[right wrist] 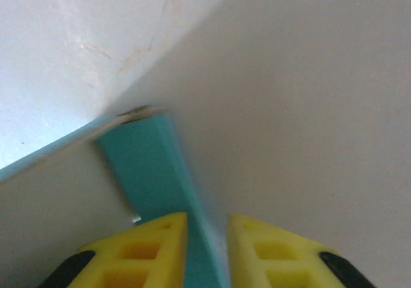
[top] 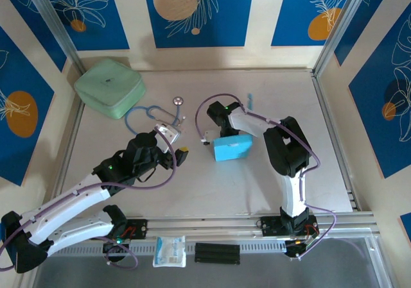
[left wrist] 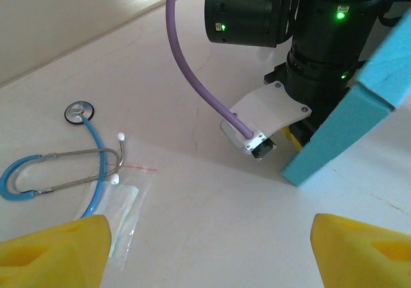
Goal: Fold the paper box
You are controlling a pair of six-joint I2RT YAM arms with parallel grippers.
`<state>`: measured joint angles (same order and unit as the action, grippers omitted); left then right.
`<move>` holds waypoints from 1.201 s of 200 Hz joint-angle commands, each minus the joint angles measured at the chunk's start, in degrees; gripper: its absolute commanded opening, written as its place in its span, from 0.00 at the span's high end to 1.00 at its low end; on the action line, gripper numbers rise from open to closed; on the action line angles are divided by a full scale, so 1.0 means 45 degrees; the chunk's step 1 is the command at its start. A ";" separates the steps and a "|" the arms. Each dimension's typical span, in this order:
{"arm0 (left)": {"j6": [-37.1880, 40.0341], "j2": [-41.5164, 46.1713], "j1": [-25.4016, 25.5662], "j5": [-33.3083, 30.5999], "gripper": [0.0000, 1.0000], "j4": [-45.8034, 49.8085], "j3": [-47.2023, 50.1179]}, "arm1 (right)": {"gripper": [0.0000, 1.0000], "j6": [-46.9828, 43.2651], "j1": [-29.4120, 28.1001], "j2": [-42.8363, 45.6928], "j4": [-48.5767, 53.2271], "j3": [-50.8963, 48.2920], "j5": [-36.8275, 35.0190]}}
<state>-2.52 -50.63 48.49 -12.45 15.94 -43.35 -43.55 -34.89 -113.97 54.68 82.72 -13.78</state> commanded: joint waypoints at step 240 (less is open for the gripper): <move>-0.0541 -0.0593 -0.0082 0.0879 0.19 -0.1559 0.0241 | 0.12 1.2235 0.0292 -0.0166 -0.6021 0.2892 0.2750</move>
<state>-3.22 -55.64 48.49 -8.54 9.58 -43.24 -2.74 -35.40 -112.09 34.44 89.10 -7.73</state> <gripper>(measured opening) 0.815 0.848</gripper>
